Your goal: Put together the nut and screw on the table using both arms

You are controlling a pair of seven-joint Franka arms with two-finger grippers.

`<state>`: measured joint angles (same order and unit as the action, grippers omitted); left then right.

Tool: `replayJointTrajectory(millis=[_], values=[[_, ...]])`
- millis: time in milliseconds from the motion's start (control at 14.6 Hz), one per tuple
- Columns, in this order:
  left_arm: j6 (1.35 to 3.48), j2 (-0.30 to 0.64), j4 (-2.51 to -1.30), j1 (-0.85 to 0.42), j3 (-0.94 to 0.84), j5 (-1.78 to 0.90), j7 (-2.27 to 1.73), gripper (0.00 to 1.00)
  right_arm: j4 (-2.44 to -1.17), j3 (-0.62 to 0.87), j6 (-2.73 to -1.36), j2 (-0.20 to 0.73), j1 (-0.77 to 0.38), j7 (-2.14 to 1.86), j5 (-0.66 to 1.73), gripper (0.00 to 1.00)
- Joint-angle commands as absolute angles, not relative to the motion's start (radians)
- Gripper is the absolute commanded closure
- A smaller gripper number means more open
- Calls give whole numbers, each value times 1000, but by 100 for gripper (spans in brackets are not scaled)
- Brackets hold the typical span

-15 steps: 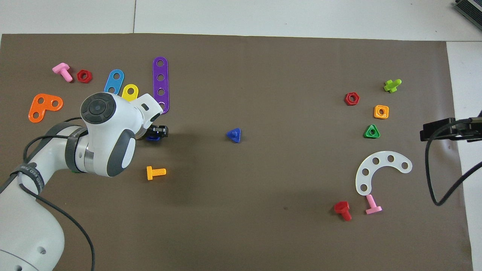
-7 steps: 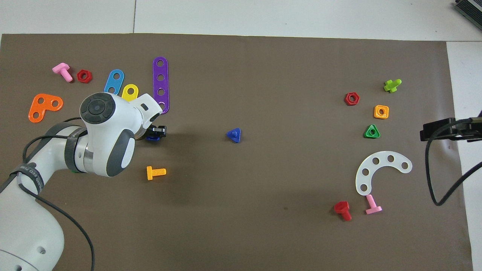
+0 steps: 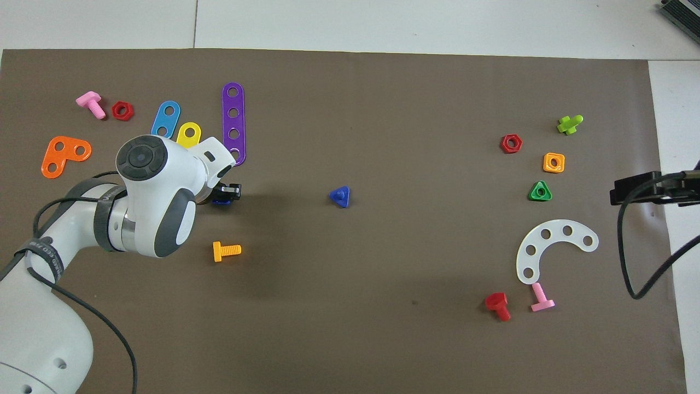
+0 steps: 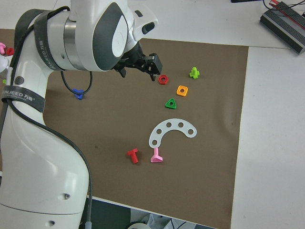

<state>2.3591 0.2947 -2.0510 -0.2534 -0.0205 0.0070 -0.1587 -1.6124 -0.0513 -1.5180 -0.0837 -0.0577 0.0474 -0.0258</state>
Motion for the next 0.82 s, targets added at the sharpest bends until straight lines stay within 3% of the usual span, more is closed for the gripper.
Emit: replayJointTrajectory(millis=[0,548,753], values=[[2364,282,-2066,-253,-17,28,-169,53,-1611,-48,-1505,-92,-52,25,-34,0],[2344,288,-2023,-253,-17,26,-169,78,-1609,-46,-1505,-92,-52,25,-34,0],[2321,298,-1964,-262,-18,25,-193,82,-1611,-48,-1505,-92,-52,25,-34,0]])
